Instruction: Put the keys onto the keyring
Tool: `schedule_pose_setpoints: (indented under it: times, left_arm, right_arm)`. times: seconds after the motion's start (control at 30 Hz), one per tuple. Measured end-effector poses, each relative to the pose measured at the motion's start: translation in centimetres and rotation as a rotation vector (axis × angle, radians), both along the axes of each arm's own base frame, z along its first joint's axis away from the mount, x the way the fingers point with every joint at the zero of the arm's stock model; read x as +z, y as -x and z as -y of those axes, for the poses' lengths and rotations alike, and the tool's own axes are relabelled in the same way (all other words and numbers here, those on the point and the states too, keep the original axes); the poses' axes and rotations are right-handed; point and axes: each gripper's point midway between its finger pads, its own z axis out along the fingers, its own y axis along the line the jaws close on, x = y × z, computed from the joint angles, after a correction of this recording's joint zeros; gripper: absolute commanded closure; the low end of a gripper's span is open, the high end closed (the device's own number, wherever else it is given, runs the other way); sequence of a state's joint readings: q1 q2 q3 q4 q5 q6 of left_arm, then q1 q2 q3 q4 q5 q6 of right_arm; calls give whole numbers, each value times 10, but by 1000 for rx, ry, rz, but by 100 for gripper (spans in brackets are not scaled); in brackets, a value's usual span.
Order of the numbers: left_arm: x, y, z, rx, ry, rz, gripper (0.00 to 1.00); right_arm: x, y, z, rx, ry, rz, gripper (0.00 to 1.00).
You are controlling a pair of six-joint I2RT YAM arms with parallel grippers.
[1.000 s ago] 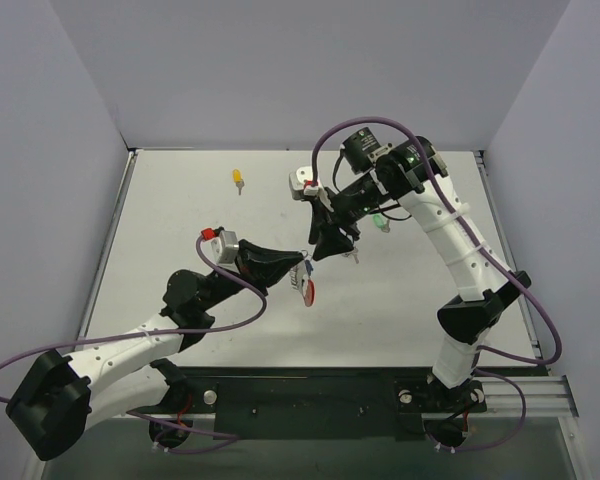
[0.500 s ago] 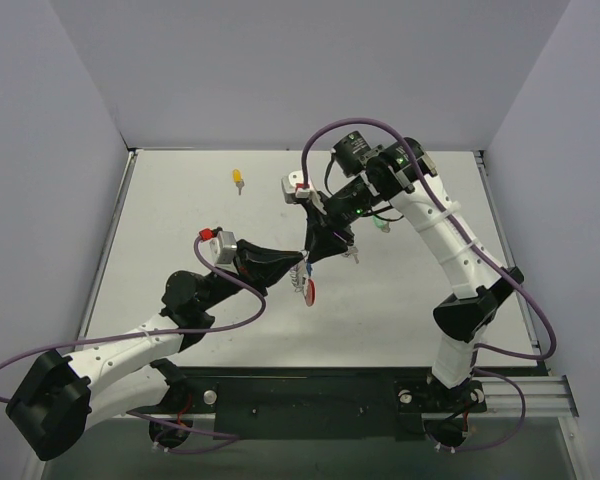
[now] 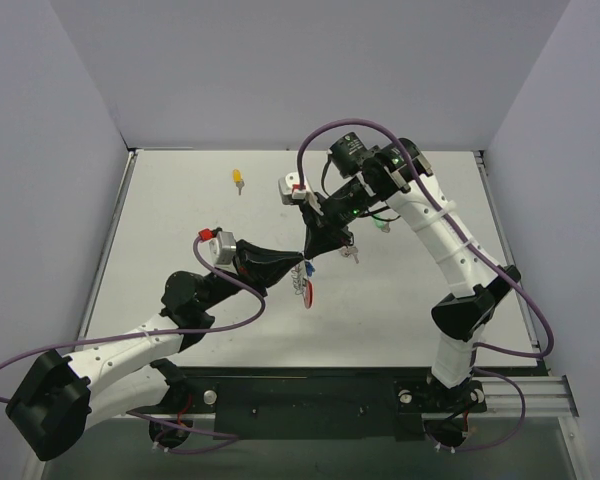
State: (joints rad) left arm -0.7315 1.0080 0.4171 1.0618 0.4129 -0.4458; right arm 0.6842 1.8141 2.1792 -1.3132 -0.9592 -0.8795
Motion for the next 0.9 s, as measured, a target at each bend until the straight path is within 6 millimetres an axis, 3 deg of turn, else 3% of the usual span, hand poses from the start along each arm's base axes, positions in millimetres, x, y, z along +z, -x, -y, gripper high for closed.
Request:
schedule_pose_setpoints:
  times: [0.1,0.13,0.17,0.23,0.33,0.57,0.6,0.9]
  left_arm:
    - [-1,0,0,2,-6,-5,98]
    - [-2,0,0,3,-8,-6,93]
    - [-3,-1,-1,8,-15,-12,75]
    - [-6,-2,-3,23,-34,-18,56]
    - [-8,-2,-9,54,-73,-26,43]
    - [2,1,-21,99,-146,1,41]
    - [2,0,-21,101,-151,4,35]
    - [-30,-13,-1,56,-231,-62,32]
  right_arm:
    - [-1,0,0,-1,8,6,100]
    - [-2,0,0,-1,12,10,100]
    - [-3,-1,0,0,18,17,100]
    - [-5,-2,-1,5,30,44,100]
    - [-14,-6,5,7,90,102,100]
    - [-23,-14,18,1,172,188,100]
    - [-23,-15,18,1,175,194,100]
    - [-25,-11,15,23,189,216,100]
